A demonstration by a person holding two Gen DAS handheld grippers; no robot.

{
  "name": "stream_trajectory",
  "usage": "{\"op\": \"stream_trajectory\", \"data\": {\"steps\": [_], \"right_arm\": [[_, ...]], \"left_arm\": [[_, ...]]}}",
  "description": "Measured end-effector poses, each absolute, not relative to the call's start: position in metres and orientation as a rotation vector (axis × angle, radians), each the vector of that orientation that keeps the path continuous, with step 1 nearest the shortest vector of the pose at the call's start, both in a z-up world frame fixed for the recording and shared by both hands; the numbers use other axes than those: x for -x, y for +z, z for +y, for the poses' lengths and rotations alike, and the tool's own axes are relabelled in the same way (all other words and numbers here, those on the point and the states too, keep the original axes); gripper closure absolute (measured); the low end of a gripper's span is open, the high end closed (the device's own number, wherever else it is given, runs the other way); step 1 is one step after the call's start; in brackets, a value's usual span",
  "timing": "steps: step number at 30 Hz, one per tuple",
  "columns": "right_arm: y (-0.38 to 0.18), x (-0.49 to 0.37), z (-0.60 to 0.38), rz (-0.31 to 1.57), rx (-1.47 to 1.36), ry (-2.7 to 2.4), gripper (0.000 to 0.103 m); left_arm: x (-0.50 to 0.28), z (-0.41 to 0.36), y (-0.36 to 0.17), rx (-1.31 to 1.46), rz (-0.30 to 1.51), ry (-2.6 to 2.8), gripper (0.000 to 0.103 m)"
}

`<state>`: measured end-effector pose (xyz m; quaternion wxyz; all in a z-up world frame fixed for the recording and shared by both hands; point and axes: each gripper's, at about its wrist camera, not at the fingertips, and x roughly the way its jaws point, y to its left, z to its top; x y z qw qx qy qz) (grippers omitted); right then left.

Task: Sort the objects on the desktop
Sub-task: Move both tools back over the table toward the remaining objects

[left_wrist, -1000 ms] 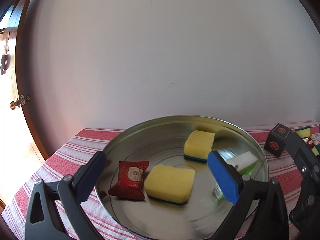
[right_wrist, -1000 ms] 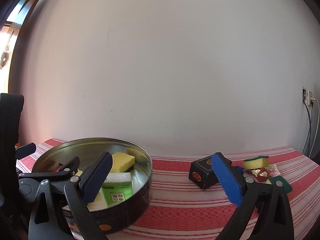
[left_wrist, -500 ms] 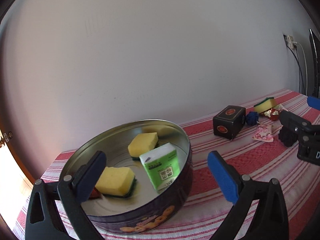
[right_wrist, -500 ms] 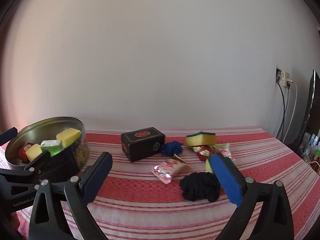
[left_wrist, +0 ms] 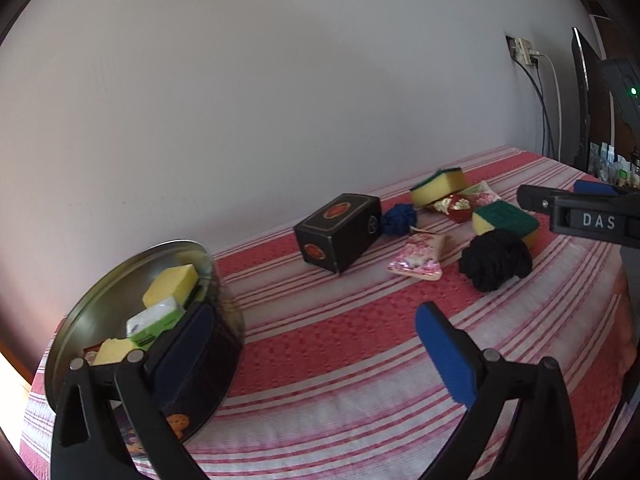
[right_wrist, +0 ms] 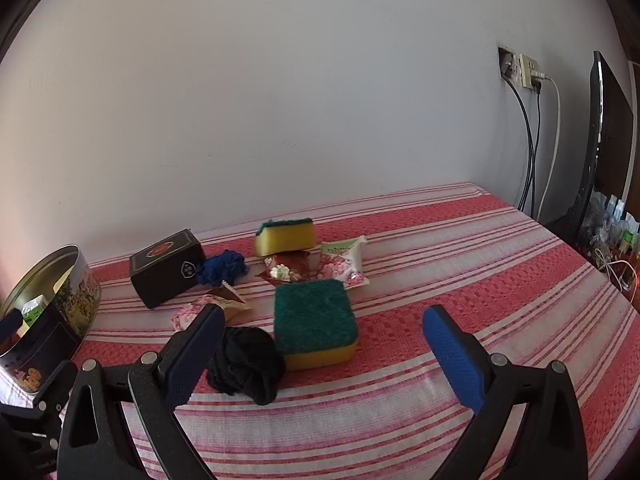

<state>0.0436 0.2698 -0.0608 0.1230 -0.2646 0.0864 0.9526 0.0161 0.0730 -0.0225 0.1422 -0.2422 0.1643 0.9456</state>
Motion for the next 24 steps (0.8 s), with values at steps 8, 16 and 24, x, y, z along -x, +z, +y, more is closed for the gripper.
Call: {"op": "stream_trajectory", "data": {"steps": [8, 16, 24], "right_arm": [[-0.061, -0.049, 0.317, 0.422, 0.730, 2.727, 0.002], [-0.052, -0.059, 0.340, 0.573, 0.661, 2.707, 0.002], [-0.051, -0.060, 0.346, 0.618, 0.668, 2.704, 0.002]], "left_arm": [[-0.010, 0.155, -0.030, 0.736, 0.545, 2.546, 0.001], [0.022, 0.214, -0.048, 0.954, 0.524, 2.410, 0.005], [0.043, 0.199, -0.059, 1.135, 0.290, 2.298, 0.041]]}}
